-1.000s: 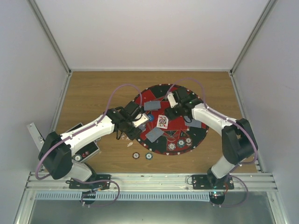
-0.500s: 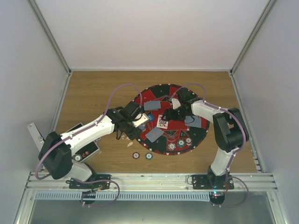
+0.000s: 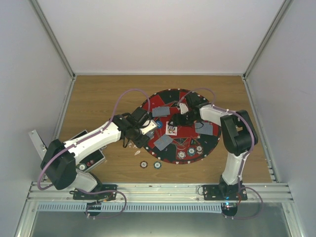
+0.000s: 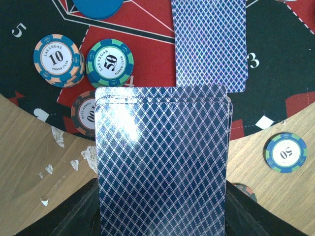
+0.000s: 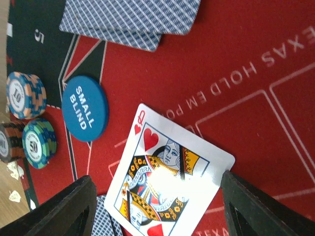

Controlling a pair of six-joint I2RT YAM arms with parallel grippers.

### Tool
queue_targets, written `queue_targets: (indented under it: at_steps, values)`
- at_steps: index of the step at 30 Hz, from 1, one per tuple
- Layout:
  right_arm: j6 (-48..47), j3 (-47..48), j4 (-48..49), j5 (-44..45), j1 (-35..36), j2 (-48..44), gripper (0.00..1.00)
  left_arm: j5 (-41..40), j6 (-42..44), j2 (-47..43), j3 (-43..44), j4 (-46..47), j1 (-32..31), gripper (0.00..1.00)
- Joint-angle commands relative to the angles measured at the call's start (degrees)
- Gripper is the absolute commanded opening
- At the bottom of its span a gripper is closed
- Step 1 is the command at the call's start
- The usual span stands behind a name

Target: Distribute texas hold em gaming equipment

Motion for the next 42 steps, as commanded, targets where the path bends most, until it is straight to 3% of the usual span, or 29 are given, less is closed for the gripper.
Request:
queue_targets:
  at_steps: [1, 13, 23, 27, 34, 42]
  values:
    - [-1.3, 0.7, 1.8, -1.8, -0.3, 5.0, 0.70, -0.4, -0.5, -1.1, -0.5, 1.3, 0.2, 0.56]
    - [-4.5, 5.5, 1.3, -7.7, 0.9, 9.5, 0.69, -0.4, -0.5, -0.5, -0.4, 1.4, 0.4, 0.56]
    - [-7.6, 6.8, -5.1, 5.2, 0.4, -1.0, 0.77, -1.8, -0.4, -0.4, -0.2, 1.3, 0.5, 0.56]
    - [-12.7, 11.0, -12.2, -3.6, 2.3, -2.0, 0.81, -1.9, -0.4, -0.3, 0.0, 1.3, 0.4, 0.56]
    - [-16.0, 18.5, -19.7, -17.4, 8.3, 4.7, 0.82, -1.4, -0.1, -0.5, 0.0, 1.4, 0.4, 0.56]
    - [-19.6, 24.7, -24.5, -25.0, 12.6, 11.8, 0.81, -1.3, 0.0, -0.6, 0.1, 1.6, 0.4, 0.56]
